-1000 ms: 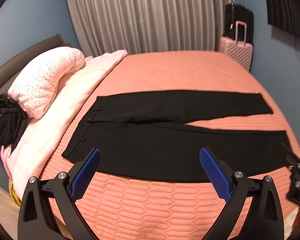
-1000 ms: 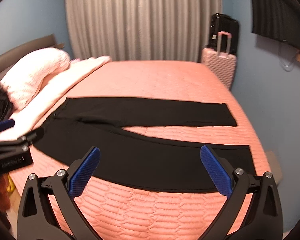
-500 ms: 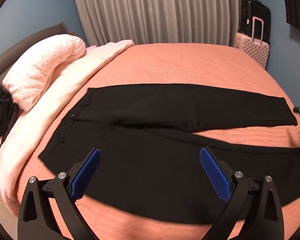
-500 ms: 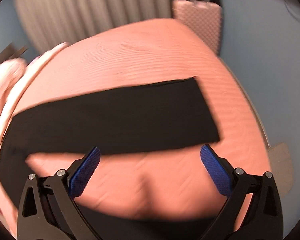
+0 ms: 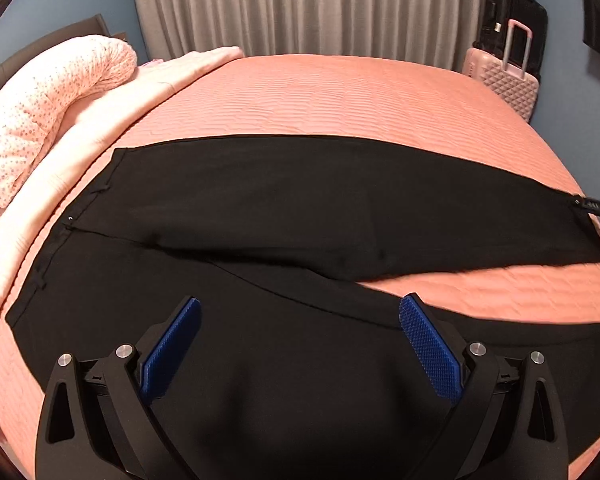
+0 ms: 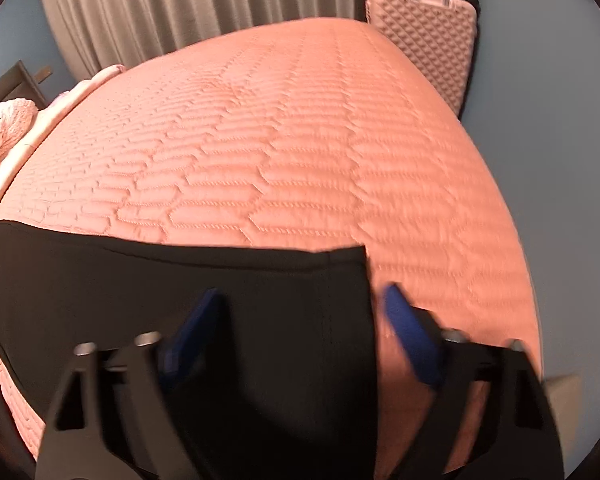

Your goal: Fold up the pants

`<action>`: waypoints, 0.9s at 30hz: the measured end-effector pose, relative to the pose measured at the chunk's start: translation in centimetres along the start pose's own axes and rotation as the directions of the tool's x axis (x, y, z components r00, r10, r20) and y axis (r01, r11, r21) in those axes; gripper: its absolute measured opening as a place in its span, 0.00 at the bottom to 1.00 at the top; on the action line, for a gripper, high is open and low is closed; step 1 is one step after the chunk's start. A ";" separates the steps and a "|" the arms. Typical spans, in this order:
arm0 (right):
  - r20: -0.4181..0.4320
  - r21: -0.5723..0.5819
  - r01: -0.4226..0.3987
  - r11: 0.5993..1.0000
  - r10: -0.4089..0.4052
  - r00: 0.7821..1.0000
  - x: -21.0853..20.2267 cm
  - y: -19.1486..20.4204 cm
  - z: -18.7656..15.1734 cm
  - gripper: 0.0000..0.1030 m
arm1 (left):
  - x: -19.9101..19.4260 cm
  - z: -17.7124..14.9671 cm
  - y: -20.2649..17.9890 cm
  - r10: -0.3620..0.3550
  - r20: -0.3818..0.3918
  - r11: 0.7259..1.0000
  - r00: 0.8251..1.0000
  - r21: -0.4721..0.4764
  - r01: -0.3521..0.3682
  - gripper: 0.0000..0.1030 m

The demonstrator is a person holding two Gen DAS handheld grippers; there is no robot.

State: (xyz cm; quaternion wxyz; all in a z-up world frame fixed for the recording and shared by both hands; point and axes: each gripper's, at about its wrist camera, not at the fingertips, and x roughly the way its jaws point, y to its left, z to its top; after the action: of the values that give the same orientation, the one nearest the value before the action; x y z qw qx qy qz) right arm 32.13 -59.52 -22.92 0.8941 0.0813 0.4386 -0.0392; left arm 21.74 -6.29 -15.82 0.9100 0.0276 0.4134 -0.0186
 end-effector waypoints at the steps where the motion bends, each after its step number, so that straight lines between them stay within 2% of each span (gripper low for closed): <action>1: 0.004 0.010 0.004 1.000 -0.004 1.000 0.1 -0.5 0.3 0.45 | 0.5 0.6 1.0 0.014 0.008 1.000 1.000 -0.007 -0.014 0.95; 2: 0.009 0.023 0.000 1.000 -0.001 1.000 0.2 -0.9 0.6 0.36 | 1.0 1.4 2.2 0.033 0.012 0.999 0.999 -0.011 -0.033 0.95; 3: 0.012 0.038 -0.004 0.999 0.003 1.000 0.0 -1.2 0.5 0.23 | 2.0 2.6 4.2 0.051 0.015 0.999 0.999 -0.018 -0.050 0.95; 4: 0.013 0.044 -0.010 0.999 0.009 1.000 -0.1 -1.3 0.5 0.17 | 2.7 3.7 5.9 0.059 0.016 0.998 0.998 -0.020 -0.058 0.95; 7: 0.013 0.013 0.043 0.999 -0.043 0.999 0.5 -0.5 0.9 0.16 | 6.8 8.2 13.1 0.103 -0.028 0.993 0.994 -0.054 -0.104 0.95; 8: 0.013 0.007 0.059 0.998 -0.059 0.998 0.5 -0.2 0.9 0.16 | 8.1 9.6 15.5 0.140 -0.031 0.988 0.990 -0.069 -0.142 0.95; 10: 0.018 0.005 0.083 0.997 -0.083 0.996 0.6 0.2 0.8 0.16 | 11.5 13.0 20.9 0.227 -0.028 0.971 0.974 -0.074 -0.228 0.95; 11: 0.020 0.009 0.089 0.996 -0.089 0.996 0.6 0.2 0.8 0.16 | 13.0 14.5 23.1 0.285 -0.034 0.954 0.958 -0.086 -0.287 0.95; 14: 0.022 0.029 0.109 0.994 -0.110 0.994 0.6 0.3 0.6 0.16 | 18.1 18.5 30.0 0.292 -0.116 0.933 0.949 -0.182 -0.310 0.95; 16: 0.023 0.037 0.119 0.992 -0.120 0.993 0.6 0.2 0.5 0.17 | 21.4 20.1 33.1 0.228 -0.165 0.936 0.959 -0.233 -0.263 0.95; 18: 0.023 0.043 0.128 0.991 -0.129 0.991 0.7 0.4 0.6 0.18 | 24.7 20.5 34.4 0.158 -0.242 0.952 0.957 -0.220 -0.212 0.93; 19: 0.023 0.045 0.133 0.990 -0.135 0.991 0.7 0.4 0.6 0.18 | 26.1 20.4 34.2 0.168 -0.278 0.956 0.946 -0.190 -0.226 0.90; 20: 0.023 0.047 0.140 0.989 -0.142 0.990 0.8 0.5 0.6 0.18 | 27.0 20.3 34.1 0.162 -0.290 0.964 0.943 -0.157 -0.214 0.75; 21: 0.022 0.049 0.150 0.987 -0.151 0.988 0.8 0.6 0.6 0.18 | 27.4 20.4 33.8 0.139 -0.265 0.973 0.954 -0.141 -0.181 0.58; 22: 0.020 0.048 0.159 0.986 -0.160 0.987 0.8 0.7 0.6 0.18 | 27.4 20.5 33.5 0.150 -0.247 0.973 0.957 -0.133 -0.187 0.47; 24: 0.016 0.052 0.188 0.981 -0.189 0.982 0.7 1.1 0.7 0.17 | 27.2 20.7 32.7 0.164 -0.251 0.976 0.954 -0.101 -0.194 0.34; 27: 0.028 0.054 0.199 0.978 -0.201 0.979 -0.2 2.0 0.7 0.09 | 24.7 20.6 31.8 0.131 -0.209 0.985 0.969 -0.085 -0.151 0.18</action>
State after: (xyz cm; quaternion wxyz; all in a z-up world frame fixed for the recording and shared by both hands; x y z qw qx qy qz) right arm 32.83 -57.68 -22.07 0.8904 0.0589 0.4286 -0.1415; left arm 55.28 23.80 -19.82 0.8624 0.0131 0.5013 0.0698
